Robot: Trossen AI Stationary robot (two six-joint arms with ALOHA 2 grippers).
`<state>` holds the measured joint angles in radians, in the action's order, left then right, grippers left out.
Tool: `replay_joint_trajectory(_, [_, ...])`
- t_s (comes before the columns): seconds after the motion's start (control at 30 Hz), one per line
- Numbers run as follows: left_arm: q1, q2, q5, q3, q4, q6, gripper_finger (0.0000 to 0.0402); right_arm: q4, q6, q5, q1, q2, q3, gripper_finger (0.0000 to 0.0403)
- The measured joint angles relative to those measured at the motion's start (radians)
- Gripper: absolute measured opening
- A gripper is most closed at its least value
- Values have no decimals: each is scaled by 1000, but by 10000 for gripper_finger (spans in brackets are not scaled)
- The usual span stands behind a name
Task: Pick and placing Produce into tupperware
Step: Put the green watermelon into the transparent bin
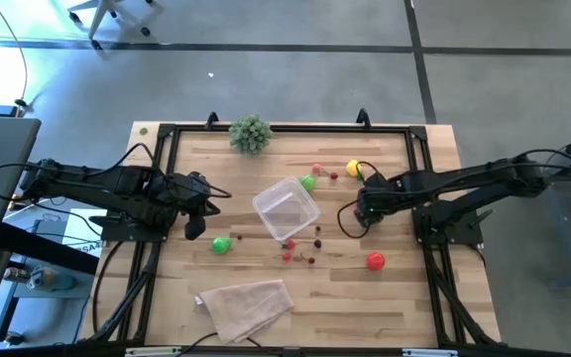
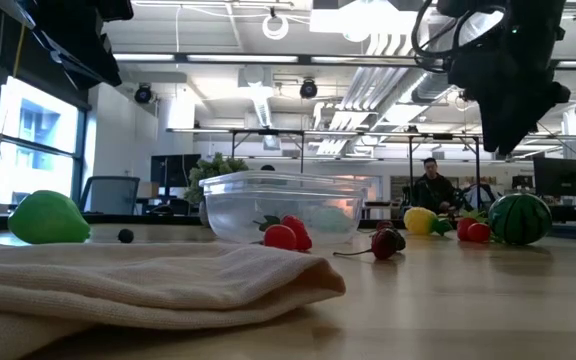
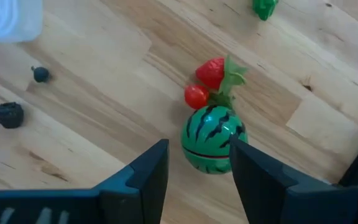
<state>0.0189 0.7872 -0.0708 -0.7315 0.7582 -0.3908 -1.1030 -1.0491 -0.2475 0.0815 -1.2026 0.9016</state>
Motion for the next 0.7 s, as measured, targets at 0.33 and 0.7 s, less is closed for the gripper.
replay_joint_trajectory(0.33, [0,0,0,0,0,0,1,-40,-173,-63,19,-93,0,172])
replay_joint_trajectory(0.7, [0,0,0,0,0,0,1,-45,-280,-54,57,-163,0,273])
